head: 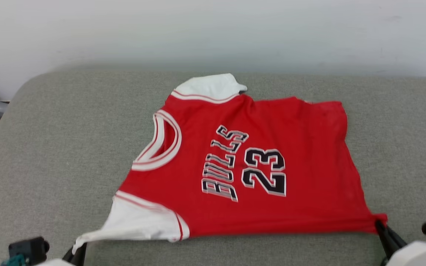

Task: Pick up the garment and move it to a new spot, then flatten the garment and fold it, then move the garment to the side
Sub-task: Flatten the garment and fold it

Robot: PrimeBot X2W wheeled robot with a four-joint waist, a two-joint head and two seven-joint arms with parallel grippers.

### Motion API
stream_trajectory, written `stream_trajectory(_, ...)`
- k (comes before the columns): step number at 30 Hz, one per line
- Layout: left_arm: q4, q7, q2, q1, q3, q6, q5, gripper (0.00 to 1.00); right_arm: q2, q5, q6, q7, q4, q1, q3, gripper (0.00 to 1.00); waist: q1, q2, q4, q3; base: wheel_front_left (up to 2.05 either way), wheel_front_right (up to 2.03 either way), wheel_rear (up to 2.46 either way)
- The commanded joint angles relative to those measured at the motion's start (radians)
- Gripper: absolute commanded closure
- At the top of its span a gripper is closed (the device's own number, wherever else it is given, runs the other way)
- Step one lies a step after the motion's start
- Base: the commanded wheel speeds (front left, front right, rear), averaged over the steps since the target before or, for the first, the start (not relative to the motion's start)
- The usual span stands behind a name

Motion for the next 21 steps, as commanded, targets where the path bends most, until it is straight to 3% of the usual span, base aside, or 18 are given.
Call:
stream_trajectory(1, -0.028, 0.003, 0.02, 0.04, 0.019, 0.03, -0.009, 1.0, 0.014, -0.027, -0.005, 0.023, -0.05, 0.05, -0.041, 1.0, 0.0002, -0.0001, 0.003, -0.002, 0.0, 0.0, 0.0)
stream_trajectory(9, -0.162, 0.035, 0.043, 0.103, 0.03, 0.074, -0.027, 1.0, 0.104, -0.065, -0.005, 0.14, -0.245, 0.184, -0.129, 1.0, 0.0002, -0.0001, 0.008, 0.011, 0.0, 0.0, 0.0)
stream_trajectory(21, -0.065, 0.049, -0.011, -0.166, -0.017, -0.008, 0.017, 1.0, 0.068, -0.132, -0.004, 0.203, -0.231, -0.002, -0.045, 1.0, 0.0002, -0.0001, -0.023, 0.073, 0.0, 0.0, 0.0)
